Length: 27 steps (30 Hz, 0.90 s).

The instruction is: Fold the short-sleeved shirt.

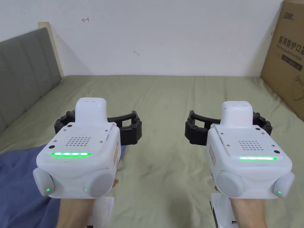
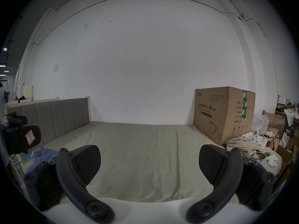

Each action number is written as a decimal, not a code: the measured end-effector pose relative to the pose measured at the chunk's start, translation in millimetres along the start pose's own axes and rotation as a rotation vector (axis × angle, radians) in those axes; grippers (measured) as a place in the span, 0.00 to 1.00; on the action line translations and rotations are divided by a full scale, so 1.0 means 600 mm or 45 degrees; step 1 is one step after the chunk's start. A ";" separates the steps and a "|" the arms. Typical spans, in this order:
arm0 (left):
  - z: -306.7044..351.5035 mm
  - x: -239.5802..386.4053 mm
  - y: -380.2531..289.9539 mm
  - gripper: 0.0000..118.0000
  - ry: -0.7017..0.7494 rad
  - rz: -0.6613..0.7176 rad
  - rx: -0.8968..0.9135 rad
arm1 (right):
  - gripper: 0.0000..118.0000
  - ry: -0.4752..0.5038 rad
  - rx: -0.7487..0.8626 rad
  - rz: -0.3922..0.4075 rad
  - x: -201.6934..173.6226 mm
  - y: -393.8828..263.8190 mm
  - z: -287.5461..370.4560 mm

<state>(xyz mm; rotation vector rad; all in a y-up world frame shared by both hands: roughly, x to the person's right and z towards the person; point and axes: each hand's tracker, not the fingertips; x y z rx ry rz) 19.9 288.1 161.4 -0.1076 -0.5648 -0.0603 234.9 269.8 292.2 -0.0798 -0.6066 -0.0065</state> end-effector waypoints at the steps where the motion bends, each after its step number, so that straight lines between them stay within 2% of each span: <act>1: 0.000 0.000 0.000 1.00 0.001 0.000 0.000 | 1.00 -0.001 -0.003 -0.004 0.000 0.000 0.000; 11: 0.004 0.001 -0.002 1.00 -0.008 -0.001 0.003 | 1.00 0.007 -0.035 -0.067 0.011 -0.004 -0.005; 18: 0.004 -0.001 0.000 1.00 -0.009 0.025 0.001 | 1.00 -0.019 -0.020 0.017 0.007 -0.005 -0.004; 27: 0.005 -0.003 -0.001 1.00 0.005 0.018 -0.004 | 1.00 -0.020 -0.019 0.025 0.005 -0.008 -0.001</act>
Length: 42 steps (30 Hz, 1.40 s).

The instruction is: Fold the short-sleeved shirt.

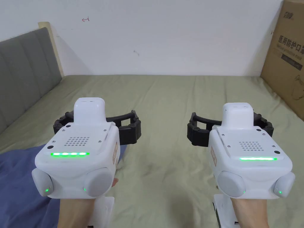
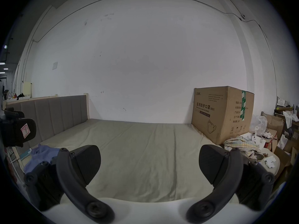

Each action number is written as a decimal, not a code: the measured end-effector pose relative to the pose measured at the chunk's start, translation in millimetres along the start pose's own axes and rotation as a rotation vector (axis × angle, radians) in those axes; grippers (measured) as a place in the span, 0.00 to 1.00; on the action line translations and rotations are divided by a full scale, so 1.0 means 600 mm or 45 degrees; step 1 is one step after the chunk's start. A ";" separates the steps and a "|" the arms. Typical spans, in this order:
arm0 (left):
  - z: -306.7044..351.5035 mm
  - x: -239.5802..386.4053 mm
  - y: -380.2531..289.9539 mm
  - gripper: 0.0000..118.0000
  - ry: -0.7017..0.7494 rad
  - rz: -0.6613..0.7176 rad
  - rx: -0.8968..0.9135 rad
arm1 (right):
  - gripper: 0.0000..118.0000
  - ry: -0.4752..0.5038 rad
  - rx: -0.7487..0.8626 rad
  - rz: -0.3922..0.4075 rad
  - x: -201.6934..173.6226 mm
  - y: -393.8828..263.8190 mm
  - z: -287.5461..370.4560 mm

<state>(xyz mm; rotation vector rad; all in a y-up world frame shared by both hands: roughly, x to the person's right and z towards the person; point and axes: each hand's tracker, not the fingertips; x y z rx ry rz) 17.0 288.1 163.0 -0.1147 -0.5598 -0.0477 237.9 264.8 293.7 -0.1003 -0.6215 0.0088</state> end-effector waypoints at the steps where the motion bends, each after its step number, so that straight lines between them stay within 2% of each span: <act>1: 0.000 0.000 -0.001 1.00 0.009 -0.006 0.000 | 1.00 -0.003 0.002 0.012 -0.001 0.000 0.000; 7: -0.001 -0.001 -0.002 1.00 0.003 -0.018 -0.008 | 1.00 -0.001 -0.001 0.041 -0.006 0.002 0.000; 18: -0.004 -0.003 -0.002 1.00 0.009 -0.007 -0.019 | 1.00 0.016 -0.023 -0.006 -0.001 -0.001 0.000; 42: -0.001 -0.003 0.001 1.00 -0.003 0.015 -0.028 | 1.00 -0.001 -0.035 -0.017 0.001 0.000 0.002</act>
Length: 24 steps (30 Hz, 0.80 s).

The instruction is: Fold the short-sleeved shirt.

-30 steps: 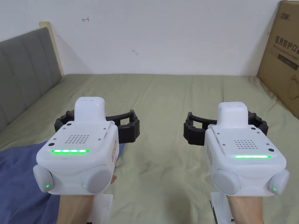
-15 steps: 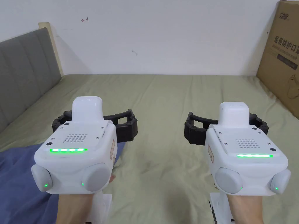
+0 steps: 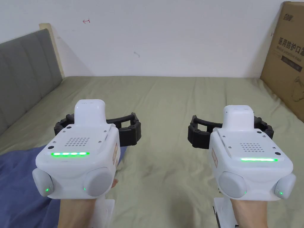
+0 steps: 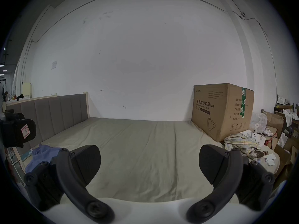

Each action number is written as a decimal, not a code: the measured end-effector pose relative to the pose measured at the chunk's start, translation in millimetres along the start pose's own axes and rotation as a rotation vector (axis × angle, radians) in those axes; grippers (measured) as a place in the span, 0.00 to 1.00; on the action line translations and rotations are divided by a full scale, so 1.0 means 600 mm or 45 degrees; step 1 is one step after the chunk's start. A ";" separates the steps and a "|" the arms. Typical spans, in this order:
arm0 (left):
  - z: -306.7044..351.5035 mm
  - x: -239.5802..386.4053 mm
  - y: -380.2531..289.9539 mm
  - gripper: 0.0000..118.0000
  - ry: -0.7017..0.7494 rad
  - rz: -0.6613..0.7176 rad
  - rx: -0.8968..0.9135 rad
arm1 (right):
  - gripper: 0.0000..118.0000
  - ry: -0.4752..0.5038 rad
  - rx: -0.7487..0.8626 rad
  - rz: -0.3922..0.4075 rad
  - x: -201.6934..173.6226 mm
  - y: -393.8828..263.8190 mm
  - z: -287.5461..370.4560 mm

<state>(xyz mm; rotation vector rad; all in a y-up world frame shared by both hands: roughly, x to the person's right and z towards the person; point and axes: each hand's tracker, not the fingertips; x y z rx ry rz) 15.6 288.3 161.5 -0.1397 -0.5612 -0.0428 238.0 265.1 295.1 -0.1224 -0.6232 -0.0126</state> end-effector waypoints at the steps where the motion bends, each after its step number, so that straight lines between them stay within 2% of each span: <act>1: 0.000 0.000 0.000 1.00 0.004 0.000 0.000 | 1.00 0.000 0.000 -0.005 0.001 0.000 0.000; 17: 0.007 0.003 0.006 0.99 0.001 -0.023 0.017 | 1.00 -0.007 0.043 0.030 -0.003 0.003 0.007; 19: 0.012 0.004 0.007 0.84 0.006 -0.018 0.022 | 1.00 0.004 0.045 0.038 -0.003 0.003 0.012; 20: 0.013 0.003 0.007 0.70 0.011 -0.010 0.034 | 0.99 0.016 0.038 0.032 -0.002 0.003 0.013; 21: 0.012 0.003 0.008 0.48 0.017 -0.009 0.025 | 0.91 0.031 0.038 0.022 -0.002 0.003 0.015; 22: 0.010 0.004 0.010 0.34 0.026 -0.011 0.006 | 0.77 0.040 0.035 0.014 -0.002 0.004 0.015; 23: 0.009 0.004 0.010 0.24 0.017 -0.013 0.003 | 0.57 0.030 0.027 0.011 -0.003 0.004 0.014; 24: 0.010 0.004 0.008 0.15 0.006 -0.016 0.003 | 0.31 0.008 0.021 0.011 -0.005 0.004 0.012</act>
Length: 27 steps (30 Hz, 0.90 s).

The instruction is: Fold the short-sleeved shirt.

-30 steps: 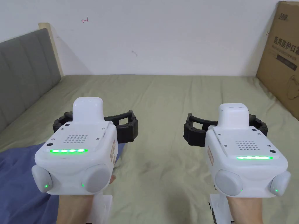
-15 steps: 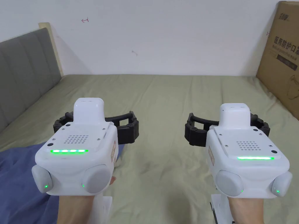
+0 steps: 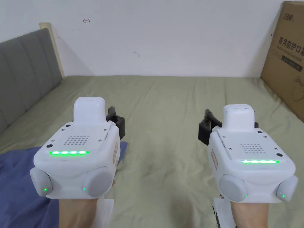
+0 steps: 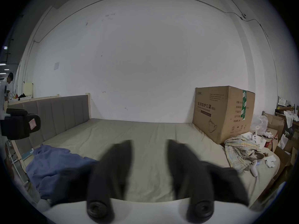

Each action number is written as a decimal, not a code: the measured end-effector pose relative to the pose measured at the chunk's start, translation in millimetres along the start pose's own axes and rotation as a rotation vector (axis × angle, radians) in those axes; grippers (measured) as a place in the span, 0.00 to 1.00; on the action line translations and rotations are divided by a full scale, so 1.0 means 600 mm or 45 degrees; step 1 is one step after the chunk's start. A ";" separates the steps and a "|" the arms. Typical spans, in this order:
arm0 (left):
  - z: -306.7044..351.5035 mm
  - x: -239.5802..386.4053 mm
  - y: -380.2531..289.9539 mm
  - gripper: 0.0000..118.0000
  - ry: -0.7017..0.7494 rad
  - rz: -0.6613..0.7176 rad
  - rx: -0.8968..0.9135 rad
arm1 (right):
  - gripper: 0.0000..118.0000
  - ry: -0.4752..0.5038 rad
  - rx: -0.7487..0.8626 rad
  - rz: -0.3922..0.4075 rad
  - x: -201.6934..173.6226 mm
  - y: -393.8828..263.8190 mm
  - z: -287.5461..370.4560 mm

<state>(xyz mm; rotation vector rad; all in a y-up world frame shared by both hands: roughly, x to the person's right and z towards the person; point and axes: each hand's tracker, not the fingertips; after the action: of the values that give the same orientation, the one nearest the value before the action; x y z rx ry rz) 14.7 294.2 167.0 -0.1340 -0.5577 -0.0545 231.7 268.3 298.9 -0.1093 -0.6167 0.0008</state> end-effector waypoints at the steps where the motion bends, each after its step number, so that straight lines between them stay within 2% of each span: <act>1: 0.002 0.000 -0.001 0.08 -0.006 -0.008 0.010 | 0.20 -0.034 0.004 0.001 -0.002 -0.001 -0.001; 2: 0.005 0.003 -0.003 0.03 -0.007 -0.022 0.027 | 0.18 -0.048 0.009 -0.003 -0.002 -0.001 -0.001; 3: 0.007 0.007 -0.004 0.01 0.007 -0.045 0.039 | 0.15 -0.034 0.007 -0.011 0.000 -0.001 0.000; 4: 0.007 0.011 -0.004 0.00 0.018 -0.078 0.032 | 0.06 -0.021 -0.002 -0.025 0.001 0.000 -0.001; 5: 0.005 0.013 -0.004 0.00 0.026 -0.109 0.026 | 0.02 -0.021 -0.004 -0.028 0.001 -0.001 -0.002; 10: 0.004 0.011 -0.004 0.00 0.009 -0.072 0.029 | 0.01 -0.020 -0.012 -0.010 -0.006 -0.001 -0.002; 12: 0.004 0.008 -0.003 0.00 0.006 -0.061 0.030 | 0.01 -0.013 -0.018 -0.033 -0.006 0.000 -0.004; 15: 0.007 -0.002 0.002 0.00 0.029 -0.065 0.030 | 0.01 0.022 -0.018 -0.054 -0.013 0.008 -0.006; 18: 0.013 -0.028 0.009 0.00 0.073 -0.033 0.027 | 0.01 0.065 -0.018 -0.031 -0.037 0.015 -0.014; 27: 0.074 -0.163 0.023 0.00 0.386 -0.001 0.013 | 0.01 0.387 -0.073 -0.017 -0.178 0.020 -0.044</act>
<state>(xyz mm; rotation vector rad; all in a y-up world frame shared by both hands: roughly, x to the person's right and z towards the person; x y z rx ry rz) -89.9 315.5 150.7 -0.1132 -0.2552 -0.0713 160.5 273.7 214.7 -0.1572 -0.3135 -0.0461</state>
